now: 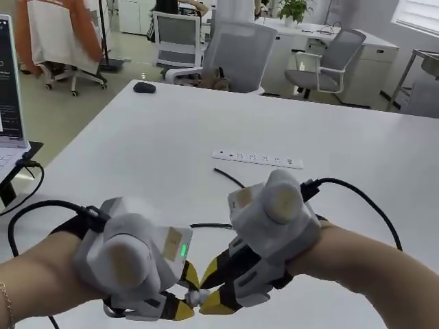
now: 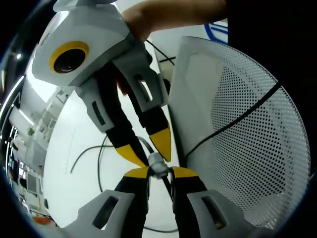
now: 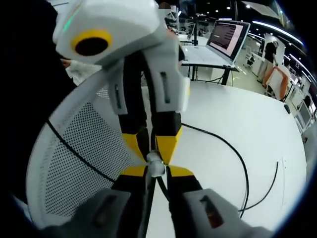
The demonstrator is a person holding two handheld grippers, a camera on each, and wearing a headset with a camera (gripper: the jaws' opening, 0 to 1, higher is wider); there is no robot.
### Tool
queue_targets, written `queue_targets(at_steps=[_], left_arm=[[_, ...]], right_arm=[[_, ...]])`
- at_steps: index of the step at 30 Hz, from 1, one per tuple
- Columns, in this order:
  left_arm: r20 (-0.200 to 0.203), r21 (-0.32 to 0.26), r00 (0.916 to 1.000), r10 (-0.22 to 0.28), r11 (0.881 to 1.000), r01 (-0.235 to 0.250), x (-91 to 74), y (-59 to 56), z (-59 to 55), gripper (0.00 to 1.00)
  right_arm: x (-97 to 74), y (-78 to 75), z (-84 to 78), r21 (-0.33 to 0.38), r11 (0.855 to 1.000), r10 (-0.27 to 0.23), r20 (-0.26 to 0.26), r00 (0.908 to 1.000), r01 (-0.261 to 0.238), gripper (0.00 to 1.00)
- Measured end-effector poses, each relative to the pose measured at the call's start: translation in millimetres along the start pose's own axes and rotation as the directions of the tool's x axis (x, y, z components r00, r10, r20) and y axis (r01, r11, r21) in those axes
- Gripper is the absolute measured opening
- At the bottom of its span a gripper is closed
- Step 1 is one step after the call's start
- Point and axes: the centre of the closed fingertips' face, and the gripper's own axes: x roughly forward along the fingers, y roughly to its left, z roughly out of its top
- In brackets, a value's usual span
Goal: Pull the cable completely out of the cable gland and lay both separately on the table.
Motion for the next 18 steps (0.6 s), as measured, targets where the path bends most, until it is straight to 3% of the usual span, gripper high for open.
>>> queue_targets(at_steps=[5,9,16,18], left_arm=[[0.011,-0.027,0.9998,-0.016,0.999,0.016,6.8,1.1,0.7,0.17],[0.046,-0.134,0.9986,-0.025,0.99,0.031,10.3,2.1,0.5,0.17],[0.105,-0.261,0.9936,-0.04,0.963,0.066,11.2,3.7,-0.9,0.16],[0.134,-0.311,0.9903,-0.039,0.947,0.079,10.7,5.2,0.3,0.16]], right_arm=[[2.1,0.7,-7.9,-0.01,1.0,-0.006,-0.027,0.9996,0.005,0.12],[2.8,0.6,-11.2,-0.039,0.999,-0.033,-0.027,0.9991,0.032,0.11],[3.1,-3.6,-11.7,-0.08,0.99,-0.116,-0.014,0.9931,0.115,0.1],[1.7,-5.1,-11.4,-0.105,0.984,-0.147,-0.014,0.9891,0.144,0.1]])
